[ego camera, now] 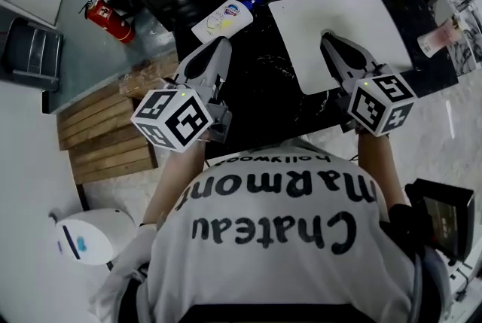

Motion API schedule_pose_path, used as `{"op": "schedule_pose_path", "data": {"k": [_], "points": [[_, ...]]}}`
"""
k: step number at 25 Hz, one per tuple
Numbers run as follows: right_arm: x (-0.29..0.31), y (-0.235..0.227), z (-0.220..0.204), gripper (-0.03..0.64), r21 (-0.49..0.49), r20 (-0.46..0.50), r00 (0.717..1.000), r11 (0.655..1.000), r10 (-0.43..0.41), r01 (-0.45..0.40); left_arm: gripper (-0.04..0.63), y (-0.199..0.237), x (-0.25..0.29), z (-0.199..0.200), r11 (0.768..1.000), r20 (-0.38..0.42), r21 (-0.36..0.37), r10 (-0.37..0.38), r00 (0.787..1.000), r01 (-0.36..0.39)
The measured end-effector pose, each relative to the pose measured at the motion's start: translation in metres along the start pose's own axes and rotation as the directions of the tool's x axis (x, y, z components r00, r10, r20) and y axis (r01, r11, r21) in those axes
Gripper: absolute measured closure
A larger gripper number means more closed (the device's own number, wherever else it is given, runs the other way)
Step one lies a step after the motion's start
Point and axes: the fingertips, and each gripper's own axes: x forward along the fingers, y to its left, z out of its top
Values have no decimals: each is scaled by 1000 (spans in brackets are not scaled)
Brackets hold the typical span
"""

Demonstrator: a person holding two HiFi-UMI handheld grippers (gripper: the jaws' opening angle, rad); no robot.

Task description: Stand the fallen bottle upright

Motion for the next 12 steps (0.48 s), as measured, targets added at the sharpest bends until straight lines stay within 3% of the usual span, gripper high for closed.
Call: {"op": "schedule_pose_path", "data": {"k": [2,7,10,12], "points": [[8,-10,9,603,-7,2,999,999,33,-33,583,-1,10,0,999,0,22,24,1000,-24],[26,-37,17,603,-39,-38,992,992,119,-120,583,-2,45,2,981,-14,184,62,998,-58],[32,-55,11,603,-29,-52,988,988,148,-150,583,5,65,2,972,-71,222,94,993,-76],[38,-66,7,603,-5,-57,984,985,171,-172,583,11,75,12,962,-66,248,131,989,-111]]}}
